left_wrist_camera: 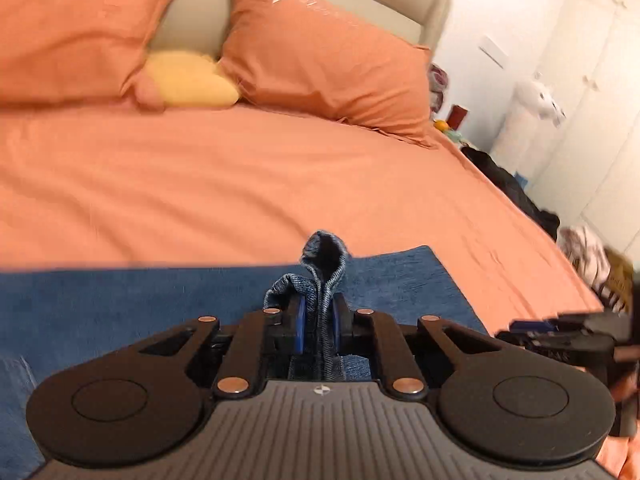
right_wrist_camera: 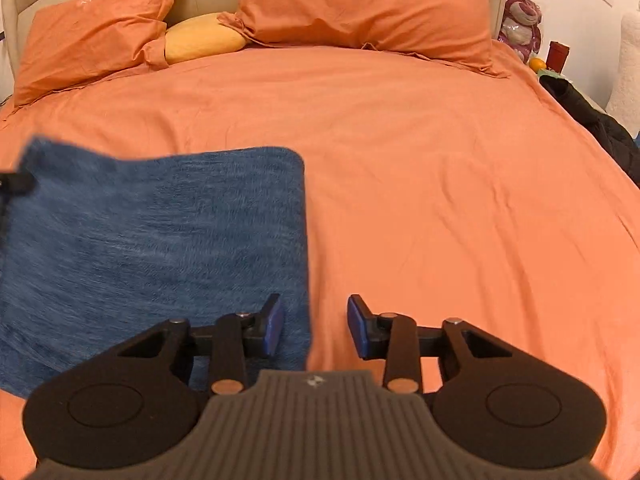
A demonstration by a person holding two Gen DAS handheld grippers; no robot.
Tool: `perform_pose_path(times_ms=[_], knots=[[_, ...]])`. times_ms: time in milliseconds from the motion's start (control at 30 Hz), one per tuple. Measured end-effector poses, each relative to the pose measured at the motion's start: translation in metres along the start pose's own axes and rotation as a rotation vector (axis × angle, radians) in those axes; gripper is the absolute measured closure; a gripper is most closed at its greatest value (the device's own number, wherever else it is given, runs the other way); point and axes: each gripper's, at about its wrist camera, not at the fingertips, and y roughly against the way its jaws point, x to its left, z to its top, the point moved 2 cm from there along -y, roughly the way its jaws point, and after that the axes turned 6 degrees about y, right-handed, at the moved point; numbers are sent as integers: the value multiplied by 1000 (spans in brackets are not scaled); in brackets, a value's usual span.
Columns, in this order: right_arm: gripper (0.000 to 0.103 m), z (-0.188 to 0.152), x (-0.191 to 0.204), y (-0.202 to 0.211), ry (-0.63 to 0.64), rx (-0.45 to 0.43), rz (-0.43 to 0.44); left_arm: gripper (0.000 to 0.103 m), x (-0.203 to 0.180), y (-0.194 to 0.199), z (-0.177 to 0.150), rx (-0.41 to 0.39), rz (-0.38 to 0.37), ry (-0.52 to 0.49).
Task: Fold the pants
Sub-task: 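Grasp the folded jeans edge with the left gripper and lift it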
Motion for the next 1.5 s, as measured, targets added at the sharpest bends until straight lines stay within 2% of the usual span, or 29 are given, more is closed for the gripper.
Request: perform_pose_path(times_ms=[133,167,200,267,333,367,400,433,533,600,667,767,900,967,1033,1100,1167,1333,1400,1500], knots=[[72,10,-6,-1,-30,-11,30,89,19,-19,-6,171,66,54],[72,12,-4,-4,-33,-8,34,88,27,-25,-12,176,73,68],[72,14,-2,-6,-35,-4,38,87,37,-29,-16,169,55,114],[72,15,4,-9,-37,3,50,78,59,-39,-22,177,48,231],[72,14,11,-11,-29,8,61,75,73,-40,-27,195,30,322],[72,13,13,-11,-23,8,64,64,79,-38,-28,190,9,363],[72,12,16,-10,-19,9,66,58,83,-37,-27,183,-5,398],[71,11,17,-10,-18,9,69,46,88,-36,-28,176,-18,431],[72,8,19,-13,-28,21,67,44,100,-42,-27,175,-44,520],[72,9,20,-16,-34,29,63,47,101,-47,-25,172,-62,547],[72,10,21,-16,-29,28,57,80,94,-48,-23,164,-35,513],[72,12,23,-13,0,18,39,85,74,-39,-17,95,-18,407],[72,20,19,-6,24,-2,38,86,33,-10,5,-21,-4,144],[73,30,17,-4,29,-25,55,86,28,-11,15,-4,42,80],[86,44,19,-9,43,-42,57,86,39,-26,18,52,97,87],[92,59,22,-22,37,-35,63,86,52,-46,11,126,127,106],[93,73,22,-38,13,-24,73,86,61,-59,2,176,156,109],[99,95,24,-90,-40,29,84,85,76,-71,-16,191,151,151],[103,98,21,-112,-59,67,59,84,77,-73,-16,190,143,144],[103,95,15,-133,-93,108,68,79,81,-72,-16,198,138,144]])
